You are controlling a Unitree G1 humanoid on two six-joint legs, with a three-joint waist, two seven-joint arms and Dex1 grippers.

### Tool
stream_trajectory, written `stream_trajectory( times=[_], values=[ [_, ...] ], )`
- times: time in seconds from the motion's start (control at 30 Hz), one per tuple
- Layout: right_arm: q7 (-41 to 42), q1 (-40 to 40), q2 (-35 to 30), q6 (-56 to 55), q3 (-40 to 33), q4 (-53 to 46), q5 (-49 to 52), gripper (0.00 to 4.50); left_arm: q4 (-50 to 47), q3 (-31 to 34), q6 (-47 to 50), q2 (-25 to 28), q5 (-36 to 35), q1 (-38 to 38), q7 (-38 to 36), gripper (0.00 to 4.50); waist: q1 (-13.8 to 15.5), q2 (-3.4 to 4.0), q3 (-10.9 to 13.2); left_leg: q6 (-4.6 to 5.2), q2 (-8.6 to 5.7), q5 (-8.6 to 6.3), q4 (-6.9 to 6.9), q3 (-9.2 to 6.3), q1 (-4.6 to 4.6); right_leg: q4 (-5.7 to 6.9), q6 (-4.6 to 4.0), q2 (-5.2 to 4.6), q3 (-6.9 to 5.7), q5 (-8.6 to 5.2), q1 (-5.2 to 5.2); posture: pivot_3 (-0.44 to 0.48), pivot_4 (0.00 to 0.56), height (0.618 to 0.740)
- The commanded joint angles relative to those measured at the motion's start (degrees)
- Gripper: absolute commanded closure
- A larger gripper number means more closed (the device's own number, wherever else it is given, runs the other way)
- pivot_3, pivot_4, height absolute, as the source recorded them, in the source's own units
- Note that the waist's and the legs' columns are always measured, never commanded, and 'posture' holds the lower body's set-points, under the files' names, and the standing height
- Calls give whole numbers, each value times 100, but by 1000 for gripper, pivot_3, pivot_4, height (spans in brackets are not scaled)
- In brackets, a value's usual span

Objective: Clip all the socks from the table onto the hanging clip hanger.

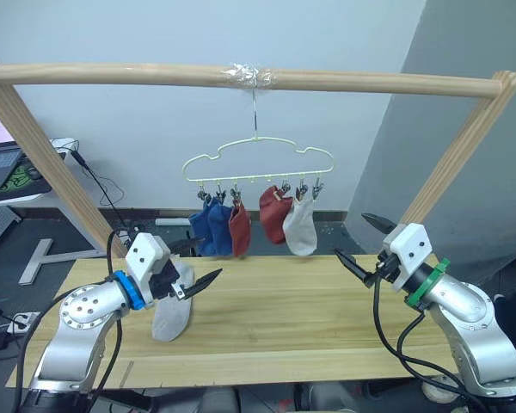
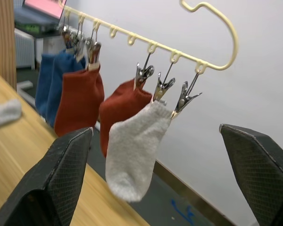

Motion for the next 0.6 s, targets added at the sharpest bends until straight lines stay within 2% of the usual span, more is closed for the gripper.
stream_trajectory(
  times=[0.03, 0.07, 0.27, 0.6],
  values=[
    [-62, -73, 8, -4, -178, -74, 125, 0, -161, 44, -35, -41, -77, 7, 83, 202, 9, -3, -14, 0, 0, 0, 0, 0, 1, 0, -3, 0, 0, -1, 2, 37, 17, 700],
    [-72, -69, 4, -7, -167, -70, 108, 0, -201, 43, 3, -44, -122, 22, 66, 24, 14, -3, -22, 0, 0, 0, 0, 0, 3, 0, -9, 0, 0, -5, 4, 40, 19, 700],
    [-190, -33, -8, 54, 111, -75, -183, 0, -271, 36, -55, -68, -84, 200, 142, 24, 34, 0, -41, 0, 1, 0, 0, 3, 12, 0, -22, 1, 4, -12, 10, 49, 19, 700],
    [-637, -242, 233, 486, 103, -26, -278, 0, -206, 153, -346, -484, 263, 424, 991, 24, 97, 1, -44, 0, 1, 0, -1, 2, 12, 0, -22, 1, 5, -12, 10, 59, 25, 700]
  ],
)
